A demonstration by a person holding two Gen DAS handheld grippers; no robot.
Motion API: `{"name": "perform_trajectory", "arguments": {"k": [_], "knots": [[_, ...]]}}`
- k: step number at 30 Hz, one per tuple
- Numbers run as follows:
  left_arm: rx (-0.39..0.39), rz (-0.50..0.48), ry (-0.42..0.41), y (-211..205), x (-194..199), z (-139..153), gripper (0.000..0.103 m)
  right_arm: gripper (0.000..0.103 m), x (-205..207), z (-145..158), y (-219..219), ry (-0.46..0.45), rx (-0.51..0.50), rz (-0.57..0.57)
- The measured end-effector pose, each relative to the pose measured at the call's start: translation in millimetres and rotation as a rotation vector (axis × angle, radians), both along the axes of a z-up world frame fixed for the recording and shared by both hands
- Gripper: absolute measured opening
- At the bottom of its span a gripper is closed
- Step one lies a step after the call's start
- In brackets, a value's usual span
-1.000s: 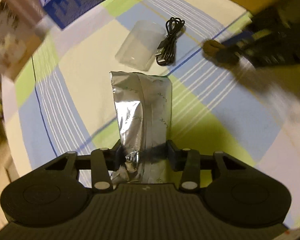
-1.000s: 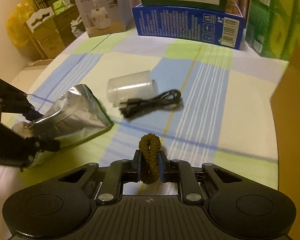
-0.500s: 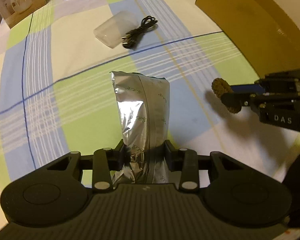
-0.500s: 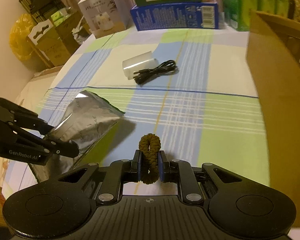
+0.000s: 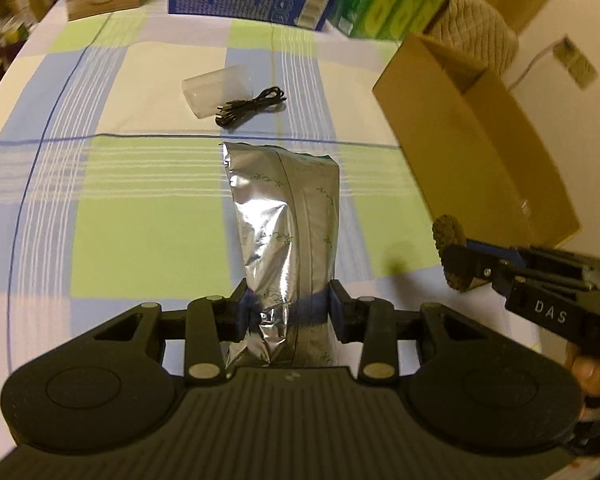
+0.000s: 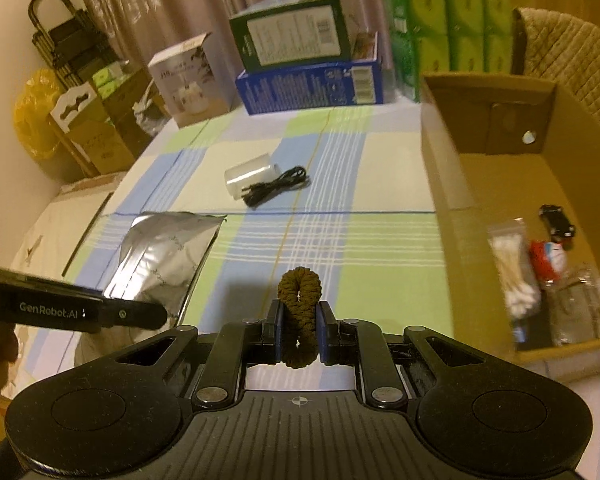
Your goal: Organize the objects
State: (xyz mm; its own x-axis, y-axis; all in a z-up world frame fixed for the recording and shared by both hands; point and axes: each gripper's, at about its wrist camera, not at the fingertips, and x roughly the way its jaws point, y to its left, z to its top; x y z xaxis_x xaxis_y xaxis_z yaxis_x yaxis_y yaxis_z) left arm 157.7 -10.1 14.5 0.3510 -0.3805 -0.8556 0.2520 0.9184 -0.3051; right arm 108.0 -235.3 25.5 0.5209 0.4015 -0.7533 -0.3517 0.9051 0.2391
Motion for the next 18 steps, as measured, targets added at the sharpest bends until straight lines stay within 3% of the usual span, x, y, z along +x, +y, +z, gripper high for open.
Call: {"name": "perform_trajectory", "arguments": {"k": [11, 18], "knots": [[-0.104, 0.120, -0.061, -9, -41, 32, 0.033, 0.013, -21, 22, -18, -0.040, 0.024, -0.010], [-0.127, 0.144, -0.081, -10, -51, 43, 0.033, 0.013, -26, 28, -20, -0.054, 0.032, -0.005]]}}
